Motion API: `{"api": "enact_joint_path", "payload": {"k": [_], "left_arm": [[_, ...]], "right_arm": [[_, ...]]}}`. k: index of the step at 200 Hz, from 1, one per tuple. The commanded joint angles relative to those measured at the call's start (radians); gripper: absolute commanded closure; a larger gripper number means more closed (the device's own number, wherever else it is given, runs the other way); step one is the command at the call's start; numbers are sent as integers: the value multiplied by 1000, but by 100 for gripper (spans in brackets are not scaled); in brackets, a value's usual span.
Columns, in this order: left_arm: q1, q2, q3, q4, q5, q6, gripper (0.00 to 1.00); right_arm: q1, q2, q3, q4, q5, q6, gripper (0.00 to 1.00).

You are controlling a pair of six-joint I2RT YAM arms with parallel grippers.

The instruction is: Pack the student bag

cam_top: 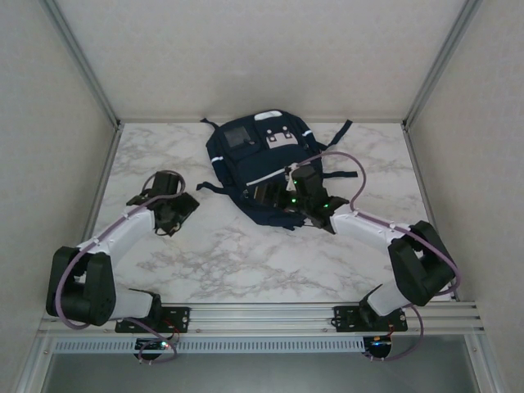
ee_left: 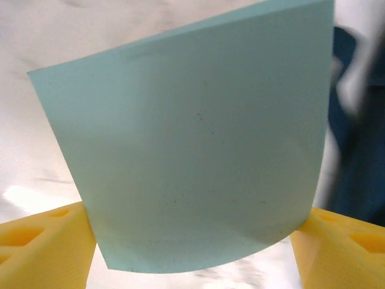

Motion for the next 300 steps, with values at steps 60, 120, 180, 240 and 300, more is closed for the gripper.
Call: {"api": "enact_joint_path", "payload": {"k": [60,120,180,240,300], "left_arm": [[-144,98,223,217,185,-258,19],[-204,76,176,284,240,-357,19],[-218,53,156,276,238,-376,20],[-217,61,249,148,182,-233,0],[-234,77,451,-6,-57,215,0]], "right_arm": [[97,136,-4,431,-43,-46,37],[100,262,125,464,-50,-85,40],[100,377,207,518,-75,-32,66],[79,304,134,476,-30,-30,100],[-26,-24,-27,105,163,-97,100]]}}
